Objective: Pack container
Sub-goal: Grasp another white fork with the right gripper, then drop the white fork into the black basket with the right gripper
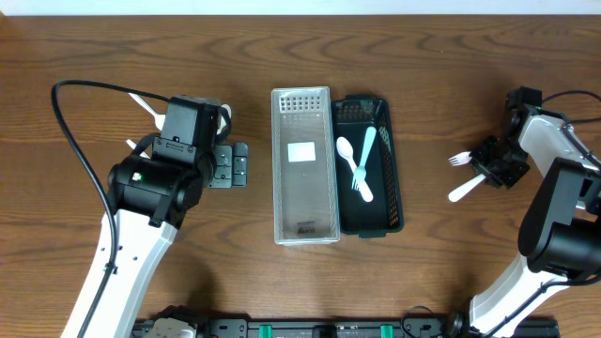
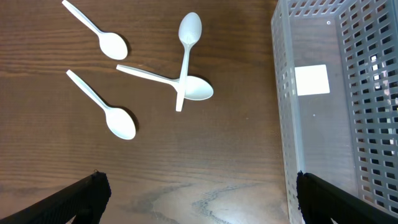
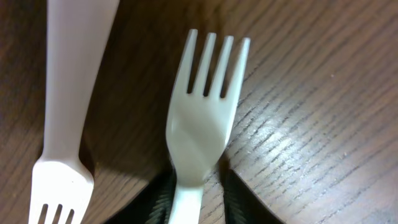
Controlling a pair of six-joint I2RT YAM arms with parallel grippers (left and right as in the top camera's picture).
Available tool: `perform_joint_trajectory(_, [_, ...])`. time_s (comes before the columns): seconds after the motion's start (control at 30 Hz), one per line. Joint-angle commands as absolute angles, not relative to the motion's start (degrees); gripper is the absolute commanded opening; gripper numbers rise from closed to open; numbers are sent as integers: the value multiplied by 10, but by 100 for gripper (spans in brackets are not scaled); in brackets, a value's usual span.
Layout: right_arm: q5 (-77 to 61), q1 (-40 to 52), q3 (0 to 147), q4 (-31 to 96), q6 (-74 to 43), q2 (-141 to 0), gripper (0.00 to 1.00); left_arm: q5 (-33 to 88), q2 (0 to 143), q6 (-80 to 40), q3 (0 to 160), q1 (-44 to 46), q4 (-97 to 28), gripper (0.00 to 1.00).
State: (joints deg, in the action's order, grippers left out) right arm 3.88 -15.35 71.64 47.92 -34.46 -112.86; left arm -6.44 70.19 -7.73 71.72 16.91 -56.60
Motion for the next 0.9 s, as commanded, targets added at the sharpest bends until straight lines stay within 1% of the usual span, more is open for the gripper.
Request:
perform_joint_trajectory(0.0, [40, -157, 701, 481, -344, -1138, 21, -71, 700, -82, 727, 166, -567, 98])
perform_joint_trajectory(0.07, [40, -157, 701, 480, -344, -1138, 15, -71, 700, -82, 727, 166, -567, 98])
perform_joint_trajectory(0.23, [41, -157, 701, 479, -344, -1138, 7, -71, 700, -82, 727, 166, -567, 98])
perform_joint_trajectory(0.3, [41, -157, 701, 479, -344, -1138, 2, -71, 700, -82, 727, 166, -567, 98])
perform_joint_trajectory(0.5, [48, -149, 708, 485, -344, -1126, 1, -71, 700, -82, 727, 166, -567, 98])
perform_joint_trajectory(0.67, [57, -110, 741, 499, -321, -1055, 1, -71, 700, -82, 727, 166, -567, 98])
perform_joint_trajectory(0.73, [55, -78, 766, 507, -304, -1012, 1, -71, 700, -82, 727, 166, -567, 98])
perform_joint_trajectory(0.87, [40, 26, 833, 525, -271, -939, 1, -71, 700, -82, 726, 166, -567, 98])
